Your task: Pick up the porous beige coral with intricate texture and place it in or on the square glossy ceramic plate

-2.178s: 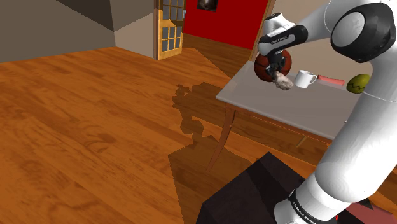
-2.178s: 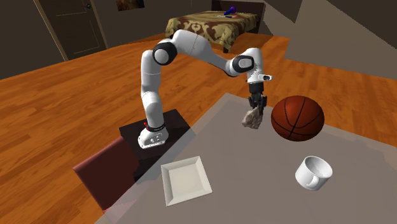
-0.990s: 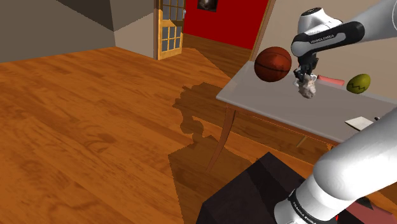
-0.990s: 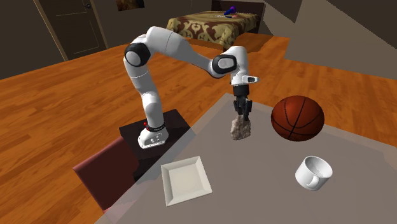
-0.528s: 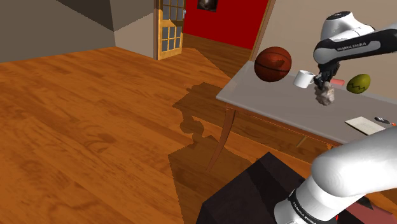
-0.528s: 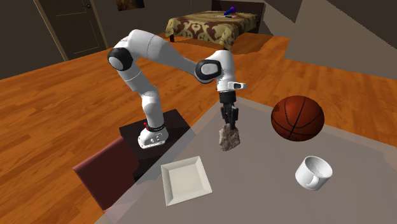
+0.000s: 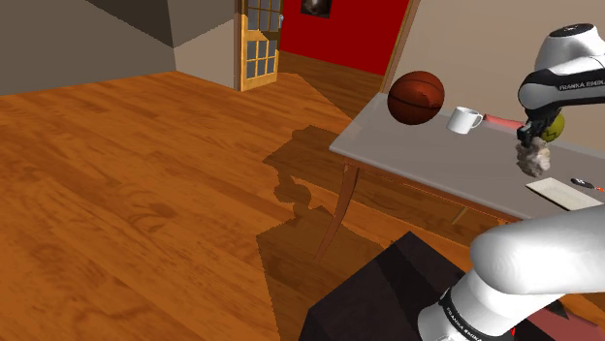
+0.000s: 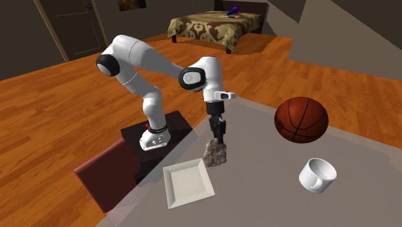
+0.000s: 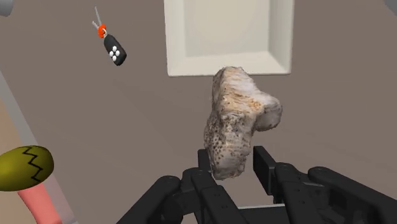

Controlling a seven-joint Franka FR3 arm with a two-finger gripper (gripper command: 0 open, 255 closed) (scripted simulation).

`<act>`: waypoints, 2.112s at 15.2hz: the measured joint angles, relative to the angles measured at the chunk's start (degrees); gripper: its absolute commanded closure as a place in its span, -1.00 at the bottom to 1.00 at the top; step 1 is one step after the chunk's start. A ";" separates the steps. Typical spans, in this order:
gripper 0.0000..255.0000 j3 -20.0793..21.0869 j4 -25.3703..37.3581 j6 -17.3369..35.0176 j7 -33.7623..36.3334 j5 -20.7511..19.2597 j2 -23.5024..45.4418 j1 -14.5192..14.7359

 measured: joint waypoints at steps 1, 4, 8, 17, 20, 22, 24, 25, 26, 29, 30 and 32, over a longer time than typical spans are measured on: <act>1.00 -0.45 -0.51 -0.17 -1.21 -0.62 -1.47 -0.88; 1.00 -3.01 -1.64 1.15 -4.23 -2.39 -3.70 -2.84; 1.00 -6.24 -1.81 1.69 -9.47 -4.15 -7.12 -5.44; -1.00 -9.89 -4.03 13.21 -11.12 -6.89 -7.05 -7.94; -1.00 -12.19 -2.56 10.19 -14.98 -2.11 -9.47 -6.92; -1.00 -15.64 0.02 5.38 -19.71 4.75 -12.40 -5.35; -1.00 -18.45 2.40 0.86 -22.84 10.28 -14.62 -4.04; -1.00 -19.33 2.67 0.22 -23.51 11.19 -15.08 -3.77; -1.00 -20.07 2.76 0.19 -23.83 11.58 -15.16 -3.44; -1.00 -22.38 2.35 1.93 -23.84 11.48 -14.36 -2.14; -1.00 -23.16 2.11 2.69 -23.79 11.28 -14.05 -1.75; -1.00 -24.51 1.76 3.99 -23.71 10.91 -13.50 -1.05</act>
